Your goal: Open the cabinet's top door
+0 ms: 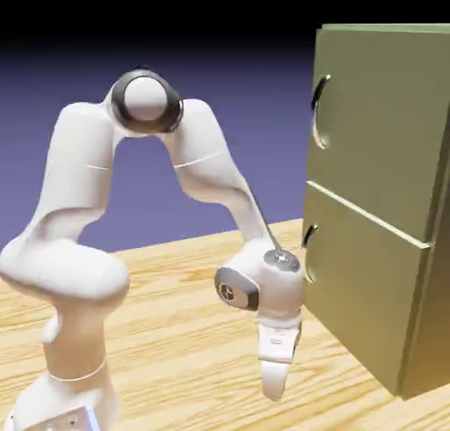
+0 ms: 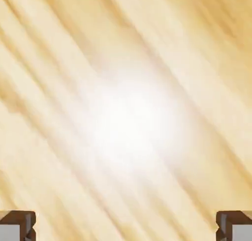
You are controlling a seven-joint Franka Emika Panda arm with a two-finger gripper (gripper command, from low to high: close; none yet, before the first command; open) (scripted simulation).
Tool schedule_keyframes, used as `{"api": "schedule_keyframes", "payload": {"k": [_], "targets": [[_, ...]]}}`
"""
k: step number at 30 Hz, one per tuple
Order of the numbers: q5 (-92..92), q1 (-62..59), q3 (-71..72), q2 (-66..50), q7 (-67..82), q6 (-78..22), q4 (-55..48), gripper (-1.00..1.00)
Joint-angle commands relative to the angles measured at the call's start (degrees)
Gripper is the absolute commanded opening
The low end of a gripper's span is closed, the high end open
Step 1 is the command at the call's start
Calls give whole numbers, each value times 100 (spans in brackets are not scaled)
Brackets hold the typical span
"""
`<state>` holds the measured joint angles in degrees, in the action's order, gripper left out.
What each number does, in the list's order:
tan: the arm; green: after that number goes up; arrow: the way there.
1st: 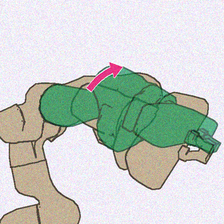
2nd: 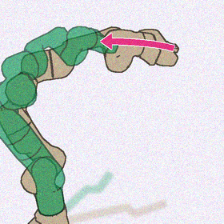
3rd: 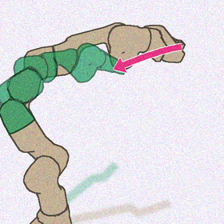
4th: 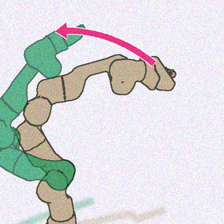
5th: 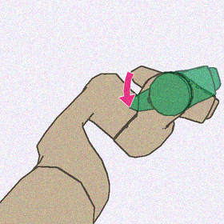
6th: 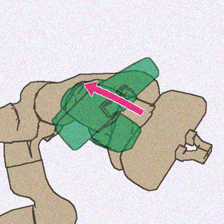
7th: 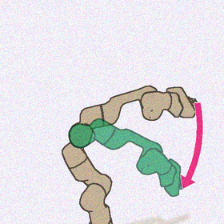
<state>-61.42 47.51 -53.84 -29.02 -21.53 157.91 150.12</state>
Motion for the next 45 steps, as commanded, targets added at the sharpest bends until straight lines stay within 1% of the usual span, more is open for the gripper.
{"api": "schedule_keyframes", "payload": {"k": [1, 34, 36, 40, 41, 42, 43, 45], "targets": [[-207, 158, -182, -208, 71, -54, -37, 0], [-7032, 5361, -6164, -7061, 2396, -1843, -1246, 0], [-7168, 5465, -6283, -7198, 2443, -1878, -1270, 0], [-7515, 4622, -6202, -7167, 2359, -1907, -2045, 0], [-7518, 4616, -6201, -7167, 2358, -1907, -2051, 0], [-7518, 4616, -6201, -7167, 2358, -1907, -2051, -100], [-7518, 4616, -6201, -7167, 2358, -1907, -2051, -100], [-7758, 4856, -6296, -7193, 2709, -2314, -1636, -100]]}}
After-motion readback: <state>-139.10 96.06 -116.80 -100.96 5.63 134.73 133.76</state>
